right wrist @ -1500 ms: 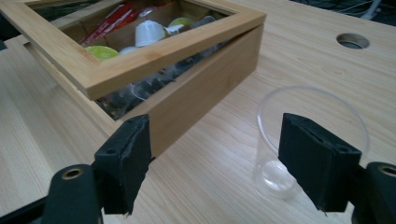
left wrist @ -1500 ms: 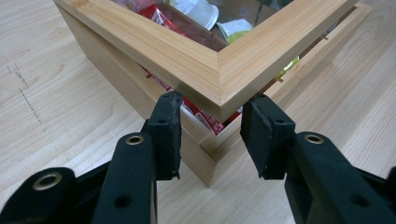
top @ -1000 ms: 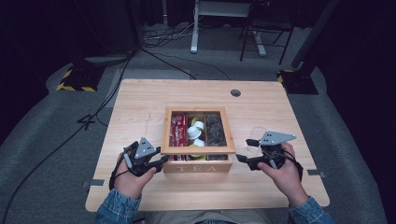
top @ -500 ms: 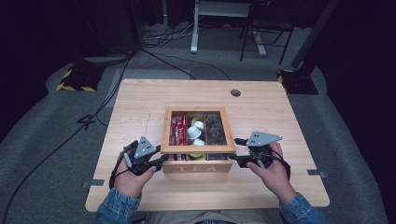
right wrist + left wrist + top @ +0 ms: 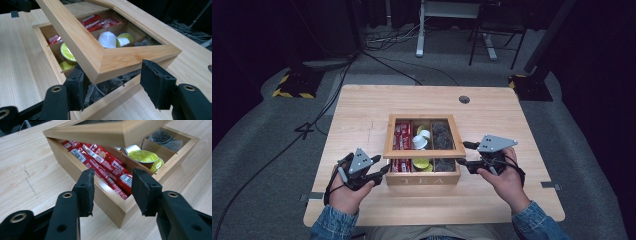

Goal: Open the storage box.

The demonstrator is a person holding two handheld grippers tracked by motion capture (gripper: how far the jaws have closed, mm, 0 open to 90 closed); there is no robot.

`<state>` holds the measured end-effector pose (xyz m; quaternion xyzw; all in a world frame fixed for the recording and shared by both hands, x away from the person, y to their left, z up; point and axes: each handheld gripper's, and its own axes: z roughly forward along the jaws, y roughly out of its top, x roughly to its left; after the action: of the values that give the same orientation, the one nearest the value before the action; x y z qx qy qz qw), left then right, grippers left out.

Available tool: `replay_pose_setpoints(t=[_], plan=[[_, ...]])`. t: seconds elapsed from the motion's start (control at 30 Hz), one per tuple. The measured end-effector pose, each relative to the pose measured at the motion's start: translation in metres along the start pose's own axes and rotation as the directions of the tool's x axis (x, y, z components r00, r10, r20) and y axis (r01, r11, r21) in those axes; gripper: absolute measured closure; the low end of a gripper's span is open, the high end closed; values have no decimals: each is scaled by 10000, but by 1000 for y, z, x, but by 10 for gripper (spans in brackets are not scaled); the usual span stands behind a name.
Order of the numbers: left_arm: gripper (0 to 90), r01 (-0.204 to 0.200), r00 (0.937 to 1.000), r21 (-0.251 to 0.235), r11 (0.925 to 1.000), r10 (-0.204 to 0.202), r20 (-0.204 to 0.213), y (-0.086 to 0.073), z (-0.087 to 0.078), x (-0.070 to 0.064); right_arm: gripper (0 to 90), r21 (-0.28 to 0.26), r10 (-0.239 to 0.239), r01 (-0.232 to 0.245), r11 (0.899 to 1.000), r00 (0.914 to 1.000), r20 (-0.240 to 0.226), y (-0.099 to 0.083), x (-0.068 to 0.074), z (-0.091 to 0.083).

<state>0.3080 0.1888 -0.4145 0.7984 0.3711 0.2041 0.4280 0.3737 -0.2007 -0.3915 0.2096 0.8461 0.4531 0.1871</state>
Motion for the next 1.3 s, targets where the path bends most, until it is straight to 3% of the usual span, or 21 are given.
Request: replay_pose_setpoints(t=[0.27,0.53,1.3], plan=[[505,265,9991,76,9996,-262,-344,-11,-10,6,418,-299,-310,314,9991,9994,131,17,-8,-2],[500,255,9984,104,9996,-249,-501,-15,-15,8,441,-637,-423,436,9970,9989,223,36,-20,-3],[421,454,9971,277,9986,-436,-628,-15,-1,27,520,-1021,-276,357,9941,9964,801,85,-52,6]])
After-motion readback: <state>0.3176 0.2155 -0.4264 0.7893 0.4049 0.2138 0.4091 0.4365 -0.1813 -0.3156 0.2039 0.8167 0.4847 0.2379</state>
